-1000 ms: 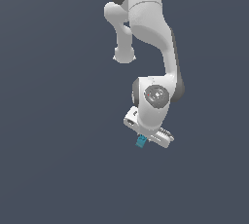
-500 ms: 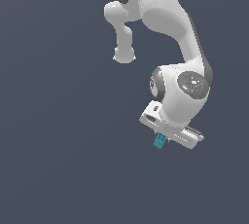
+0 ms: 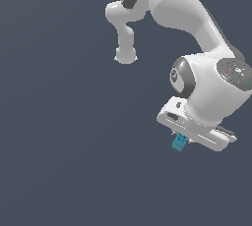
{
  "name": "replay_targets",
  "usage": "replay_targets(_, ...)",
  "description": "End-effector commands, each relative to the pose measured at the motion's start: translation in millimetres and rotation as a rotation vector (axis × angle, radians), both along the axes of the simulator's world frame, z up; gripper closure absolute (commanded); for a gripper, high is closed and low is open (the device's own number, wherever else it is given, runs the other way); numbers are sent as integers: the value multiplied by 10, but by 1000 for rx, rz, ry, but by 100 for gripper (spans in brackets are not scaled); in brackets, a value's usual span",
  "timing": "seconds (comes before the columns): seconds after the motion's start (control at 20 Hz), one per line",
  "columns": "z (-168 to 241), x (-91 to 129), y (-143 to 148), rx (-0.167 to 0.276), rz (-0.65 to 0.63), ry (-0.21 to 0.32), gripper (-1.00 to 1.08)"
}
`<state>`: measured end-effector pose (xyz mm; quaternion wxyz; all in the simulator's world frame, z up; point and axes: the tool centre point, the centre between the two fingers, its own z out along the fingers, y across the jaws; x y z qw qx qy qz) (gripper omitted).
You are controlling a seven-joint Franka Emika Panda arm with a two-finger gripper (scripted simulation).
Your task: Pick up the object and move it to a goal position.
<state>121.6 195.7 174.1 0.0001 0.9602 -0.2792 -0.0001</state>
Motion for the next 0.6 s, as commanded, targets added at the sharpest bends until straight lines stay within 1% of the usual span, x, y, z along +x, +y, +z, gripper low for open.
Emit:
replay_targets(0.0, 70, 31, 57, 0, -1, 0, 108)
replay_targets(0.55, 157, 81, 141, 0, -1, 0, 108)
